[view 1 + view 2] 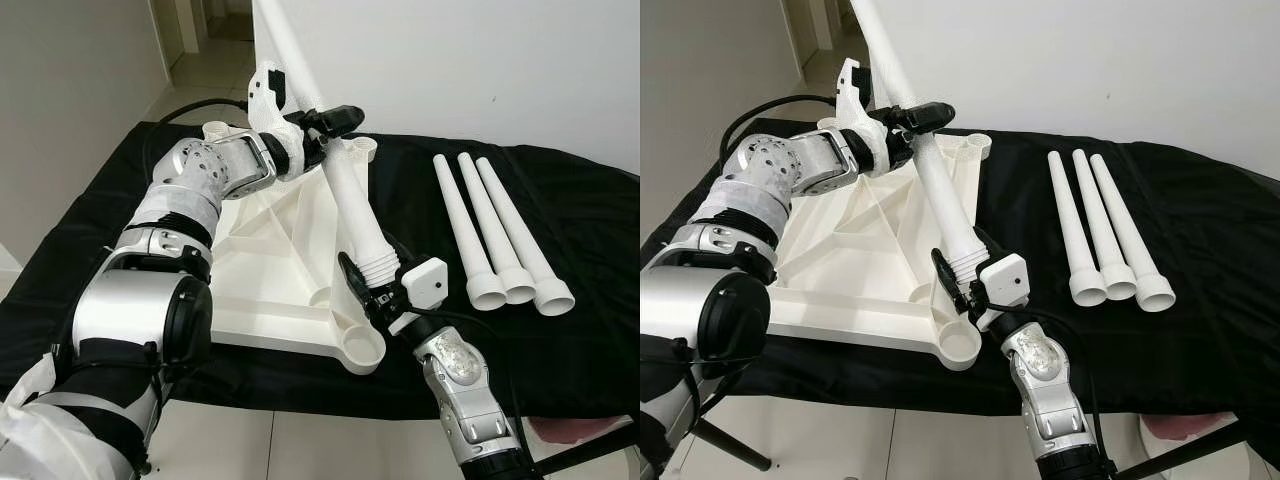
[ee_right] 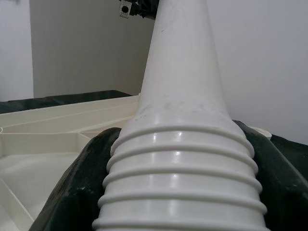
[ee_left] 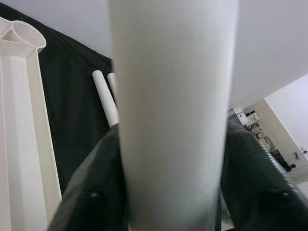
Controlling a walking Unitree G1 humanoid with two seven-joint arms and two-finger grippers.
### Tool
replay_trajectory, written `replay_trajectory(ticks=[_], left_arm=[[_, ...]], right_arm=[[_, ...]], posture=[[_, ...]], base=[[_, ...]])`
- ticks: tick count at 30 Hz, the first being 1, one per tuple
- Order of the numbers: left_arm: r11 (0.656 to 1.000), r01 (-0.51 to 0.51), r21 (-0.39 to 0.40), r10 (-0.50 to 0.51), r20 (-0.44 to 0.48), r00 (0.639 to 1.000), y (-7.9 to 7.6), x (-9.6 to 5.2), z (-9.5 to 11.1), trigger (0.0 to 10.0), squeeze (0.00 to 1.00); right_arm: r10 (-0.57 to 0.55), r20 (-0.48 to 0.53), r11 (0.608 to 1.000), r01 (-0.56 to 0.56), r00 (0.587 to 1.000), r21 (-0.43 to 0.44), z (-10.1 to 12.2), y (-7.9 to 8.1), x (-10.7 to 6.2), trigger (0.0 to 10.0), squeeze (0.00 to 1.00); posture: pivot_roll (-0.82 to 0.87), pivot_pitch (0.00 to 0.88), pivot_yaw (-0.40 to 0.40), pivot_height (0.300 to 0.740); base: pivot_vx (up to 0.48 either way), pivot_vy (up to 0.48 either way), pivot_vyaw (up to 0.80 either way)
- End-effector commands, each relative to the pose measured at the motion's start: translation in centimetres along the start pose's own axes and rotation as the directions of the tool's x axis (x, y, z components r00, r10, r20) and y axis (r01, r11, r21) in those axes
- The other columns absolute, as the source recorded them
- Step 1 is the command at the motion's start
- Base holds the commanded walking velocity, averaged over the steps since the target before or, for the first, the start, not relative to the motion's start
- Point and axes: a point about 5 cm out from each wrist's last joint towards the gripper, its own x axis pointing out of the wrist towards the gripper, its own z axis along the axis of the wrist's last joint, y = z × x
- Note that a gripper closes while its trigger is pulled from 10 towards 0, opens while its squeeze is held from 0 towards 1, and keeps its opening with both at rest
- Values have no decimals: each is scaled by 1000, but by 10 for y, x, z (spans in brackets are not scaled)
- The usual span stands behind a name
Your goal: Building children table
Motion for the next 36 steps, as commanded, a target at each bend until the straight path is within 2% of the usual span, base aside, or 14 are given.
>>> replay_trajectory(ticks=[1,13,14,15,16,18,19,21,24,25,26,27,29,36], left_arm=[[997,71,6,-71,-21,997,-8,2,-1,0,0],[996,71,-45,-72,-17,997,-4,5,-1,0,0],[997,69,-41,-69,-15,997,-4,5,0,0,0],[998,68,0,-68,-7,998,-4,5,3,10000,0],[998,68,0,-68,-7,998,-4,5,3,10000,0],[990,71,126,-72,3,997,-8,4,9,10000,0],[990,71,126,-72,3,997,-8,4,9,10000,0],[974,66,215,-70,11,997,-11,4,13,10000,0],[965,55,257,-62,18,998,-11,4,14,10000,0],[959,53,279,-61,21,998,-12,3,15,10000,0],[959,53,279,-61,21,998,-12,3,15,10000,0],[956,53,289,-62,22,998,-12,4,15,10000,0],[934,38,354,-61,54,997,-14,4,16,10000,0],[893,46,448,-92,81,992,-22,10,4,10000,0]], right_arm=[[9,-26,1000,-9,1000,3,-5,3,-2,10000,0],[-4,-16,1000,4,1000,17,-6,1,1,10000,0],[-5,-14,999,6,1000,33,-6,1,1,10000,1000],[-23,-7,997,24,1000,79,-4,-1,1,10000,1000],[-23,-7,997,24,1000,79,-4,-1,1,10000,1000],[-68,-6,986,68,998,155,-1,-5,2,10000,1000],[-68,-6,986,68,998,155,-1,-5,2,10000,1000],[-117,-31,977,121,993,177,-2,-12,3,10000,1000],[-139,-96,972,154,986,178,-7,-16,6,10000,1000],[-143,-126,970,164,982,177,-8,-19,9,10000,549],[-143,-126,970,164,982,177,-8,-19,9,10000,549],[-143,-142,970,167,979,177,-9,-21,10,10000,0],[-114,-175,975,144,978,167,-6,-25,18,10000,0],[-114,-226,981,146,967,127,-4,-29,34,10000,0]], posture=[[15,18,31,740],[18,1,30,740],[18,0,31,740],[18,5,31,740],[18,5,31,740],[21,10,27,740],[21,10,27,740],[23,15,26,740],[23,19,25,740],[25,19,23,740],[25,19,23,740],[28,20,21,740],[28,25,19,740],[26,31,12,740]], base=[[0,0,0],[0,0,0],[0,0,0],[0,0,0],[0,0,0],[0,0,0],[0,0,0],[0,0,0],[0,0,0],[0,0,0],[0,0,0],[0,0,0],[0,0,0],[0,0,0]])
